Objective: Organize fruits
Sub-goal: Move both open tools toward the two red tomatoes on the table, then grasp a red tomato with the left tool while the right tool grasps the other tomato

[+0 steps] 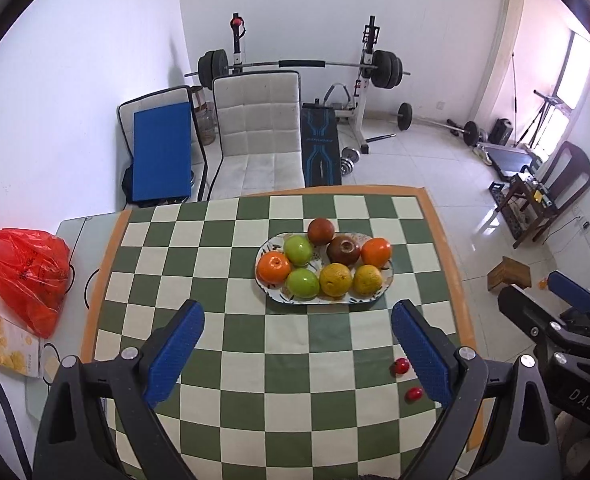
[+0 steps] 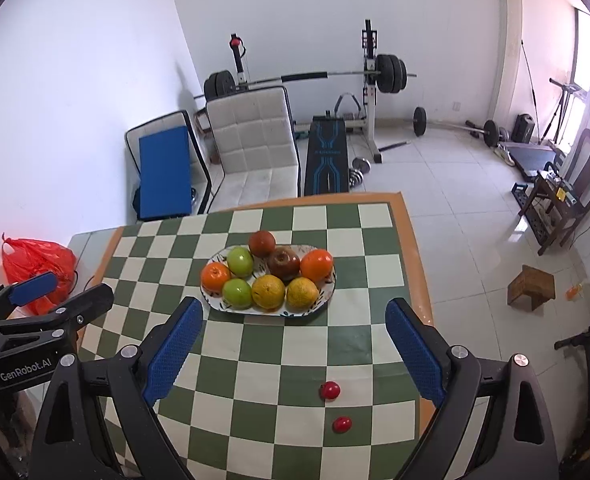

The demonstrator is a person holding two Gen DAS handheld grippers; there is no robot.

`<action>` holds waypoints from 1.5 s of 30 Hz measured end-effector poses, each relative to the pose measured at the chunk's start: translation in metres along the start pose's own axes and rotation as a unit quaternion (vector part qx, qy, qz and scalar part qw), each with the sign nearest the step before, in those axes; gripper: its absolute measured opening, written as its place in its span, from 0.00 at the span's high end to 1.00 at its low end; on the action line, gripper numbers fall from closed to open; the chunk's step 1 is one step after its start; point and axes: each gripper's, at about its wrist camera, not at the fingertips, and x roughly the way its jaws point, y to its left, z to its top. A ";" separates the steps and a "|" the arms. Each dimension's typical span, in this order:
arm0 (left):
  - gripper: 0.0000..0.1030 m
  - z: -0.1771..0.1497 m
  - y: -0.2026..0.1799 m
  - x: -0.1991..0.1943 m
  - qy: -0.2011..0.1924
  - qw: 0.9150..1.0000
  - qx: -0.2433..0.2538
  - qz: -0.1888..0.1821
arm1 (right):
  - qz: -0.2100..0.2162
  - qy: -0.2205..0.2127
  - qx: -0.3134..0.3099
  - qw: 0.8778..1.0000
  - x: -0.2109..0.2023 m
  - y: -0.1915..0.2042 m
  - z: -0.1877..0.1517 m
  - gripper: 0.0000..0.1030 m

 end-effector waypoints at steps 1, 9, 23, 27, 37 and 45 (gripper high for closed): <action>0.07 -0.001 -0.001 -0.004 -0.006 1.000 0.004 0.002 | 0.001 -0.003 0.001 1.000 -0.005 0.001 -0.001 0.08; 0.07 -0.010 -0.002 -0.010 -0.004 1.000 0.003 -0.002 | -0.001 -0.009 0.003 1.000 -0.019 0.005 -0.006 0.08; 0.00 -0.014 -0.012 0.052 0.043 0.998 0.009 0.045 | -0.001 0.077 0.084 0.994 0.060 -0.048 -0.034 0.05; 0.00 -0.024 -0.028 0.103 0.098 0.993 0.036 0.052 | -0.017 0.154 0.124 0.980 0.124 -0.084 -0.076 0.05; 0.00 -0.087 -0.087 0.238 0.263 0.948 0.166 0.069 | -0.013 0.299 0.178 0.937 0.233 -0.115 -0.188 0.38; 0.00 -0.102 -0.110 0.269 0.309 0.931 0.186 0.054 | -0.011 0.336 0.167 0.927 0.257 -0.112 -0.218 0.63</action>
